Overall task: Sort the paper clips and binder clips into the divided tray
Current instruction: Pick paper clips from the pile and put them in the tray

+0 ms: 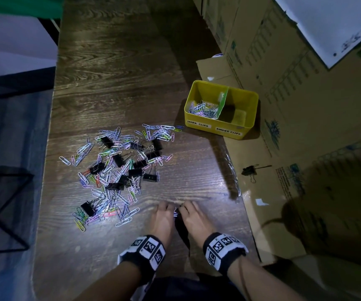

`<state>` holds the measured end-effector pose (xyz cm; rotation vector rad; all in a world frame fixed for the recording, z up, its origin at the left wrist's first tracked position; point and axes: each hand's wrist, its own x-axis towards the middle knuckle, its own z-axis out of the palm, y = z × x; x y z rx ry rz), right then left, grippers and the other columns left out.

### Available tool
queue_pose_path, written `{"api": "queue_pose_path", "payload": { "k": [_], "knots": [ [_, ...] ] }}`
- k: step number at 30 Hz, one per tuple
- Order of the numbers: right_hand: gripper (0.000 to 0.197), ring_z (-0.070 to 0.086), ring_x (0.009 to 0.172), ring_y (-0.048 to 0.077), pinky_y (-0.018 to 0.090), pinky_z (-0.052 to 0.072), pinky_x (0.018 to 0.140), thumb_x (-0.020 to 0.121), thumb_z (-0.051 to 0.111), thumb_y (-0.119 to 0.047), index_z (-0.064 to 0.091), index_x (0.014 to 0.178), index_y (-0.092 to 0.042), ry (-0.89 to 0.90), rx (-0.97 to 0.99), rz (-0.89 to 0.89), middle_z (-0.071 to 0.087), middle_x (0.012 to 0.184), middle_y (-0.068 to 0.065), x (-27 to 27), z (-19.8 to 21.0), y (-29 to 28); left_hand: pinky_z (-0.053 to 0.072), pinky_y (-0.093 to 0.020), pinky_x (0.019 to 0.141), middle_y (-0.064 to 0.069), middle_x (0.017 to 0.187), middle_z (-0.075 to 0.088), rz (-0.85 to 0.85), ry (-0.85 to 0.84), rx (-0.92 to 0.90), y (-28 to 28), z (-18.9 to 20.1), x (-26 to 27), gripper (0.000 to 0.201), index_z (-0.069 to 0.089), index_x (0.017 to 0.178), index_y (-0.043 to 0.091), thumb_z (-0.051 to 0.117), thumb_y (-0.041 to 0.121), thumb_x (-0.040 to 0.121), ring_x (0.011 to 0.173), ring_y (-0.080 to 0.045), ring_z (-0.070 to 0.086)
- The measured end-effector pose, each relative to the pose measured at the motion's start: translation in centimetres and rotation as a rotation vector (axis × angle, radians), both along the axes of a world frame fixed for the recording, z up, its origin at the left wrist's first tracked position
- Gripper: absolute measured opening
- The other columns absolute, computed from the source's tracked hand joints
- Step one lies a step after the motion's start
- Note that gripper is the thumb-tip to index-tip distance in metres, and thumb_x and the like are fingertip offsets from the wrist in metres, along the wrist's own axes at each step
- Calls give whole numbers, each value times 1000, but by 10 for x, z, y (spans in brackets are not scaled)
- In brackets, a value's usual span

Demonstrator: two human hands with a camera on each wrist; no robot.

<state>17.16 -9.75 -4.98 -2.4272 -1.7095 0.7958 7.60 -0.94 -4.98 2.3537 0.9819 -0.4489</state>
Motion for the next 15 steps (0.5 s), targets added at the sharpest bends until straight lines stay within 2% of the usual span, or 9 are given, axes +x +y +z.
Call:
{"api": "queue_pose_path", "payload": {
  "k": [2,5,6,8,9,10,11,13,15],
  "knots": [
    [48,64,87,22,29,58,66,47,85,-5,67,91,-10,56,-18,10,60,95,4,1,-7,-4,46,-40,91,-9,123,44,-54,32,45,-3,3,1,42,46,126,15,44,5,86,111,-30,51],
    [60,67,82,17,22,57,64,33,92,-16,73,90,-13,66,-9,94,67,87,0,7,-6,-7,42,-36,95,-11,127,42,-178,46,169,-5,11,3,43,39,133,7,36,1,90,116,-29,45],
    [60,68,81,16,21,57,63,33,92,-18,74,90,-13,51,11,129,69,85,-1,10,-4,-8,43,-32,92,-13,121,48,-254,28,214,-5,16,4,42,45,127,3,34,0,88,112,-28,49],
    [59,69,81,13,19,56,66,35,92,-20,75,91,-14,19,47,181,71,84,-3,14,0,-9,51,-21,68,-9,87,65,-395,124,199,-1,27,9,42,68,92,3,31,2,73,80,-21,62],
    [58,69,81,12,19,56,67,37,92,-21,76,91,-14,8,62,192,72,84,-4,16,2,-10,51,-18,58,-5,72,66,-407,163,176,-1,26,8,45,71,77,5,27,6,67,66,-19,63],
    [55,70,81,11,18,56,67,40,91,-21,76,92,-15,0,82,202,73,85,-5,18,3,-11,53,-20,57,-6,70,66,-425,138,207,0,23,7,49,70,77,6,22,7,66,64,-20,63],
    [47,70,81,10,18,56,65,46,88,-20,76,92,-15,-15,124,201,73,85,-6,19,2,-12,54,-25,65,-12,82,67,-409,122,194,0,19,8,53,68,90,4,19,8,71,74,-26,64],
    [31,69,79,8,16,54,61,61,74,-16,76,92,-17,-65,167,181,72,83,-8,21,3,-13,47,-37,89,-17,115,57,-400,148,175,4,17,10,45,49,122,3,22,5,87,108,-33,55],
    [36,68,78,9,16,54,58,57,77,-15,75,94,-14,-60,152,172,71,83,-6,22,1,-14,41,-38,94,-15,125,50,-387,153,185,6,18,12,38,39,131,7,32,6,93,118,-32,48]
  ]
}}
